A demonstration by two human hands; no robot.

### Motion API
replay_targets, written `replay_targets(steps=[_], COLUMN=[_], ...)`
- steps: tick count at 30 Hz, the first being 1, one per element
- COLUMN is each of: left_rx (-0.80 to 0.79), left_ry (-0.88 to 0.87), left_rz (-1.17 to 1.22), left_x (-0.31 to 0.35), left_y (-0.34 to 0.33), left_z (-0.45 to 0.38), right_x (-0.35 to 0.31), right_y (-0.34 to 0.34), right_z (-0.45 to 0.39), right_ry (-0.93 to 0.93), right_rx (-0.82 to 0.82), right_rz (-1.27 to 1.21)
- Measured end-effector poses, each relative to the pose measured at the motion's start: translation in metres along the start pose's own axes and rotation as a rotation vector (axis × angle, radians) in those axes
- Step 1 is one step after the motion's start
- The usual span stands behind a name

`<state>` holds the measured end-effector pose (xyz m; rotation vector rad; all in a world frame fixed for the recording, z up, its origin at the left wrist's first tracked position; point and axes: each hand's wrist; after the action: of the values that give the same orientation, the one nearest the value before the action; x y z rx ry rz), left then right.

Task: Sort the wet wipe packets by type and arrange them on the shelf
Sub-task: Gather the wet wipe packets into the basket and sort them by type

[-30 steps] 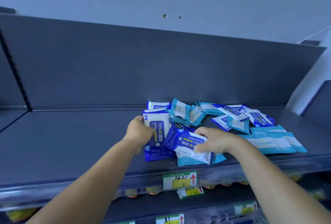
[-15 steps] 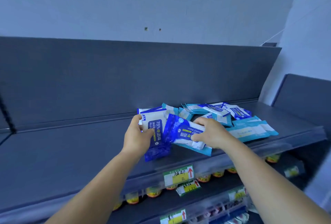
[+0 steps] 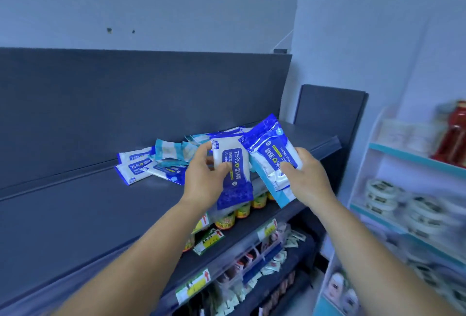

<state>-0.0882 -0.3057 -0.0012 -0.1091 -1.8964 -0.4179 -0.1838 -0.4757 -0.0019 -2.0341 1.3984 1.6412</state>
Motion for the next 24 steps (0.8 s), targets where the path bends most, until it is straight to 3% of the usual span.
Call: replay_targets(steps=[12,24], left_rx=[-0.323,-0.669], left_ry=[-0.032,0.126], left_rz=[-0.011,-0.033], left_x=[0.032,0.064], left_y=[-0.191,-0.424], left_z=[0.076,0.232], right_x=[0.102,0.239], right_y=[0.179,0.392], right_z=[0.058,0.169], right_ry=[-0.236,-0.527], right_rx=[0.249,0.404], right_rz=[0.121,0.167])
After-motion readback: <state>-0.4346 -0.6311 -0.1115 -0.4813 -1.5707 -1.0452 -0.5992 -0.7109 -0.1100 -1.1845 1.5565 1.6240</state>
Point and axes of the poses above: each hand's wrist, its own z-axis away from the middle knuckle, its own y-axis out of the back of the hand, x = y × z, and after that the axes turned 6 degrees about -z, right-handed
